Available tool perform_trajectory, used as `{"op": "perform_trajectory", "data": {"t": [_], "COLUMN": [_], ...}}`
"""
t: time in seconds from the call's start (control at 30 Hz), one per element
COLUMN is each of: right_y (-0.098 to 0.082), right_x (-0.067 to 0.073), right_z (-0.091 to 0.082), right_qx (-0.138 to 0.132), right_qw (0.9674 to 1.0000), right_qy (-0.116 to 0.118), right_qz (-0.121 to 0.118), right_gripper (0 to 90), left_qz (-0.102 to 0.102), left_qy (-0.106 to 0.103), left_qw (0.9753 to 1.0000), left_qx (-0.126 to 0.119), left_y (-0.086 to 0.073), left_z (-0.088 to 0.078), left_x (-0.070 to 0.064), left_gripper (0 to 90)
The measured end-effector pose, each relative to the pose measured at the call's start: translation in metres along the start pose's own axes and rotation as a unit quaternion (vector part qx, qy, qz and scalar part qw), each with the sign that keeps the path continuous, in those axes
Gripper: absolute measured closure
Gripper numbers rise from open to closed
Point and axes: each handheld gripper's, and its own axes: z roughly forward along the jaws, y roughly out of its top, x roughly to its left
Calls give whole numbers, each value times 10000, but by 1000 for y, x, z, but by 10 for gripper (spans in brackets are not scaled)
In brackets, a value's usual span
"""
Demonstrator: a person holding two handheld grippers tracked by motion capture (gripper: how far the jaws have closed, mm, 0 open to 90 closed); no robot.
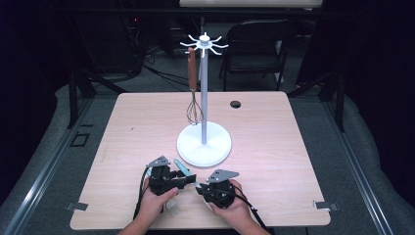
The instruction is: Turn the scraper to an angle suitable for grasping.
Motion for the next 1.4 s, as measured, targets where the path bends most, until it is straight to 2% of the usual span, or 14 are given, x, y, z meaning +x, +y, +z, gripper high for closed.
{"op": "perform_trajectory", "data": {"t": [0.1,0.3,0.53,0.63,0.73,0.93,0.97,1.03,1.1,1.2,1.23,1.3,1.4], "right_y": [1,1,0,0,0,0,0,0,1,4,5,5,1], "right_x": [-1,-2,-3,-4,-4,-6,-6,-7,-7,-10,-12,-19,-34], "right_z": [0,-1,0,-1,-1,-3,-4,-6,-11,-29,-35,-47,-57], "right_qx": [-72,-191,-199,-218,-241,-276,-276,-248,-162,-95,-90,-127,-158], "right_qw": [9999,9997,9997,9996,9996,9994,9994,9994,9997,9997,9996,9996,9990], "right_qy": [-8,-60,-52,-30,-43,-31,-20,-75,-50,-175,-193,-212,-402], "right_qz": [95,112,152,179,169,212,222,246,163,-145,-177,-139,-56], "right_gripper": [809,809,809,809,809,806,799,723,695,665,657,639,622], "left_qz": [17,50,107,70,57,161,161,188,170,134,147,131,126], "left_qy": [-94,-194,-114,-106,-87,-7,-33,-31,14,6,-9,-74,-261], "left_qw": [10000,9998,9999,9999,9999,9998,9998,9997,9998,9999,9999,9998,9995], "left_qx": [-14,-18,-28,-70,-94,-116,-131,-139,-104,-85,-73,-92,-93], "left_y": [0,0,2,3,3,7,7,8,9,10,10,12,17], "left_z": [2,2,3,2,3,5,6,8,8,9,8,9,10], "left_x": [-4,-10,-14,-14,-16,-20,-20,-21,-22,-22,-22,-24,-29], "left_gripper": [525,551,616,661,665,733,739,744,742,743,745,755,785]}}
